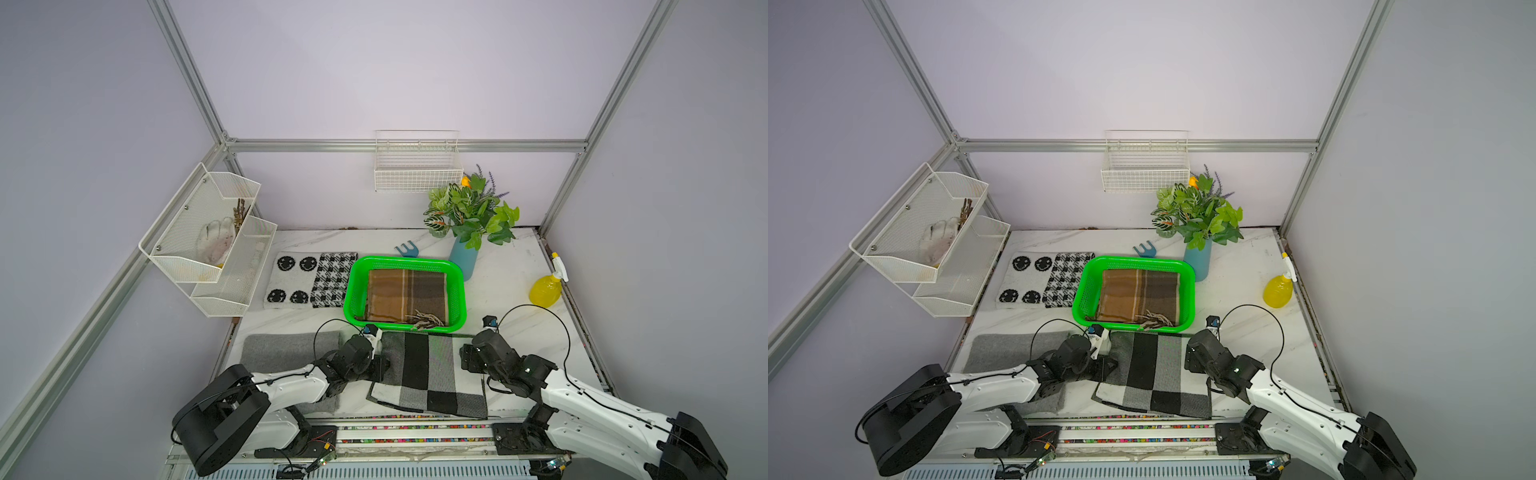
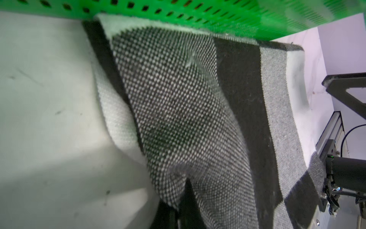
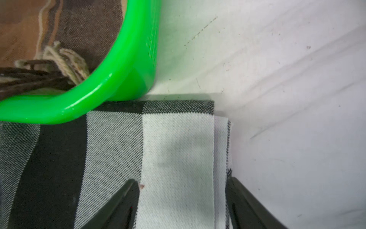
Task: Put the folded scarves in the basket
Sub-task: Pick up the scarf at the center of the board.
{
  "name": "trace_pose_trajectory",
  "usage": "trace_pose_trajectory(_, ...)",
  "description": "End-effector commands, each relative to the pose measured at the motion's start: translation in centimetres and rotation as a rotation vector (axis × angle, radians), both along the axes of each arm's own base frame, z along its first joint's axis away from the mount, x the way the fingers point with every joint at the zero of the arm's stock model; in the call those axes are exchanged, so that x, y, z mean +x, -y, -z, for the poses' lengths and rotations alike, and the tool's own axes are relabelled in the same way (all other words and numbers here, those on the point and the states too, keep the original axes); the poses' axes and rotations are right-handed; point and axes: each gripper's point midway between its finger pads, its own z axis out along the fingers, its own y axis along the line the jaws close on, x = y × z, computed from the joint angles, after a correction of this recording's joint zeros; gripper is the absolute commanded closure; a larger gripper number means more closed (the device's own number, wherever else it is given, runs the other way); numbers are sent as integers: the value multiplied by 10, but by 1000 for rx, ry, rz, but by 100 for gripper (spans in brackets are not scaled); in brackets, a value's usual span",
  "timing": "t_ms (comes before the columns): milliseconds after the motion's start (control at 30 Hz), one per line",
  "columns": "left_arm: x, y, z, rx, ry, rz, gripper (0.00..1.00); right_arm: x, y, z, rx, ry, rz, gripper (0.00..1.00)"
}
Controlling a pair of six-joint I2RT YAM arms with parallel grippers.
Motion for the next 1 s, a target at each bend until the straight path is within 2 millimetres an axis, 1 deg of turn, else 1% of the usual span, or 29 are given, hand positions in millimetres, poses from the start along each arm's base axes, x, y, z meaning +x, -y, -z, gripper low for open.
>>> trace_pose_trajectory(0, -26, -21, 20, 85, -80, 33, 97, -11, 8, 24, -28, -65, 48, 25)
trace_pose_trajectory(67, -26, -21, 20, 86, -82, 33, 97, -17, 8, 34, -17, -82, 48, 24)
trace_pose_trajectory(133, -26, -20, 23, 97, -97, 35, 97, -18, 10, 31, -12, -56, 60, 24)
trace_pose_trajectory(233, -30, -18, 27, 92, -124, 48, 93, -18, 11, 25, 14, -32, 72, 24)
trace_pose_trajectory(267, -32, -18, 27, 86, -129, 48, 90, -20, 8, 26, 20, -43, 57, 23)
trace_pose_trajectory(333, -32, -21, 23, 85, -119, 37, 76, -21, 6, 26, 21, -55, 49, 23)
trace_pose_trajectory(367, -32, -23, 20, 85, -111, 31, 74, -21, 6, 26, 20, -54, 49, 23)
trace_pose_trajectory(433, -31, -26, 13, 76, -81, 19, 73, -22, 5, 26, 20, -66, 44, 22)
trace_pose_trajectory(467, -30, -29, 11, 76, -65, 6, 69, -22, 4, 24, 15, -79, 45, 22)
trace_pose_trajectory(500, -28, -30, 9, 73, -49, -2, 58, -23, 4, 23, 8, -88, 45, 23)
trace_pose_trajectory(533, -26, -31, 8, 76, -31, -8, 53, -22, 5, 23, -1, -90, 49, 22)
trace_pose_trajectory(600, -23, -29, 8, 84, -24, -1, 52, -22, 3, 28, -19, -111, 40, 22)
trace_pose_trajectory(700, -13, -25, 13, 128, -22, 3, 49, -22, 7, 33, -74, -161, 72, 22)
trace_pose_trajectory(767, -6, -24, 16, 142, -9, -10, 46, -24, 4, 32, -82, -188, 58, 21)
trace_pose_trajectory(833, -1, -18, 16, 141, -3, 3, 41, -25, 7, 29, -85, -190, 68, 22)
trace_pose_trajectory(900, 1, -12, 15, 123, -3, 17, 40, -25, 4, 29, -67, -186, 57, 21)
trace_pose_trajectory(967, 2, -5, 19, 115, -28, 30, 39, -25, 4, 29, -67, -185, 59, 21)
